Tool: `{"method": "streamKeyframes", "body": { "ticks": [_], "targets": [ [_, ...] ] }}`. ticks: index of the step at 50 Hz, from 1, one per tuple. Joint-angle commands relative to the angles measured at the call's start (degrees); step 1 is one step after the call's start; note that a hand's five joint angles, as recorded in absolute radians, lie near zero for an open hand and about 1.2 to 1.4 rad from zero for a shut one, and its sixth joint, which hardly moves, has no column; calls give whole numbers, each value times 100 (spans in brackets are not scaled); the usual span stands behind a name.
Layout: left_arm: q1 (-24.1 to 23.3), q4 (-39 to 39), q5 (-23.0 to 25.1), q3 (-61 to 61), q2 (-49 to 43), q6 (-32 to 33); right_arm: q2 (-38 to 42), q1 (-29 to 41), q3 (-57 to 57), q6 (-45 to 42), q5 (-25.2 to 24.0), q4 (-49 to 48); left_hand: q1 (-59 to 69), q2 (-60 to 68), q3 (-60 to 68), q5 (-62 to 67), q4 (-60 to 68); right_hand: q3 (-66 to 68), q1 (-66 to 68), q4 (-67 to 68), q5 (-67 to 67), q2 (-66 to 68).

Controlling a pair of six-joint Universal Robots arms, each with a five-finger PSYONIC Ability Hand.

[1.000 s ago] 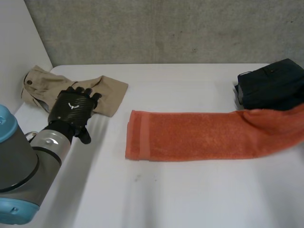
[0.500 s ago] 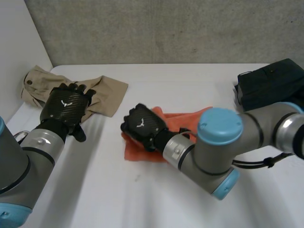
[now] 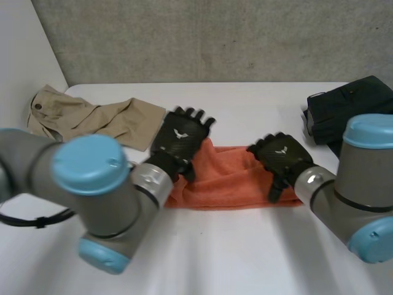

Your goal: Fold the laundry.

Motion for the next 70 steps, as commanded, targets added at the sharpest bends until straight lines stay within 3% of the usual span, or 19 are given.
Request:
{"method": "streamKeyframes", "body": {
  "ticks": [1, 5, 7, 10, 15, 16, 17, 28, 34, 39, 42, 47, 52, 55, 57, 60, 61, 65, 70],
  "targets": [
    [-98, -78, -149, 845, -1091, 79, 78, -392, 579, -502, -48, -757, -36, -140, -188, -250, -130, 1030, 1021, 1012, 971, 1033],
    [-81, -114, -833, 978, -1347, 307, 105, -401, 728, -643, -30, -1055, -19, -123, -171, -233, -113, 1955, 1946, 1936, 1895, 1958],
    [-28, -114, -1404, 951, -1356, 474, 122, -410, 755, -653, -30, -1144, -36, -139, -188, -250, -130, 2090, 2081, 2072, 2030, 2093],
    [33, -114, -1801, 846, -1347, 562, 149, -410, 790, -670, -30, -1268, -52, -156, -205, -267, -147, 2746, 2737, 2728, 2687, 2750],
    [7, -114, -1819, 460, -1128, 562, 228, -480, 799, -740, -39, -1294, -69, -173, -222, -284, -164, 4677, 4668, 4658, 4617, 4680],
    [-10, -114, -1811, 389, -1041, 562, 237, -524, 825, -801, -39, -1303, -69, -173, -222, -284, -164, 6114, 6105, 6095, 6054, 6117],
    [-28, -114, -1811, 328, -961, 554, 237, -542, 834, -846, -39, -1294, -69, -173, -222, -284, -164, 6588, 6579, 6570, 6529, 6592],
    [-81, -131, -1714, -550, 259, 545, -123, -893, 914, -1882, 216, -1004, -74, -178, -226, -288, -168, 6593, 6584, 6575, 6534, 6596],
    [261, -131, -1688, -877, 990, 545, -414, -753, 536, -2787, 304, -951, -74, -178, -226, -288, -168, 6593, 6584, 6575, 6534, 6596],
    [525, -131, -1696, -965, 1420, 536, -414, 581, -70, -2964, -11, -1197, -74, -178, -226, -288, -168, 6593, 6584, 6575, 6534, 6596],
    [569, -131, -1696, -1017, 1500, 536, -108, 1327, -133, -3034, -633, -1556, -74, -178, -226, -288, -168, 6593, 6584, 6575, 6534, 6596],
    [701, -114, -1688, -1123, 1562, 492, 491, 1919, 34, -3324, -1470, -1970, -74, -178, -226, -288, -168, 6593, 6584, 6575, 6534, 6596],
    [728, -52, -1688, -1088, 1509, 457, 799, 2025, 35, -3571, -1489, -1997, -74, -178, -226, -288, -168, 6593, 6584, 6575, 6534, 6596],
    [728, -17, -1661, -956, 1465, 448, 747, 2007, 34, -3360, -1358, -2050, -74, -178, -226, -288, -168, 1299, 1290, 1281, 1239, 1302],
    [719, 35, -1600, -834, 1421, 422, 590, 1911, 35, -2889, -1165, -2085, -74, -178, -226, -288, -168, -407, -416, -425, -466, -404],
    [693, 158, -1424, -579, 1246, 247, 89, 1587, 87, -1931, -989, -2094, -74, -178, -226, -288, -168, -407, -416, -425, -466, -404],
    [675, 176, -1389, -500, 1193, 176, -243, 1324, 122, -1013, -918, -2024, -74, -178, -226, -288, -168, -407, -416, -425, -466, -404],
    [526, 159, -1257, -157, 938, -219, -650, 848, 123, 1150, -891, -1753, -74, -178, -226, -288, -168, -407, -416, -425, -466, -404],
    [-105, -7, -950, 291, 395, -825, -634, 338, -219, 2089, -882, -760, -19, -123, -171, -233, -113, -407, -416, -425, -466, -404]
  ]
}}
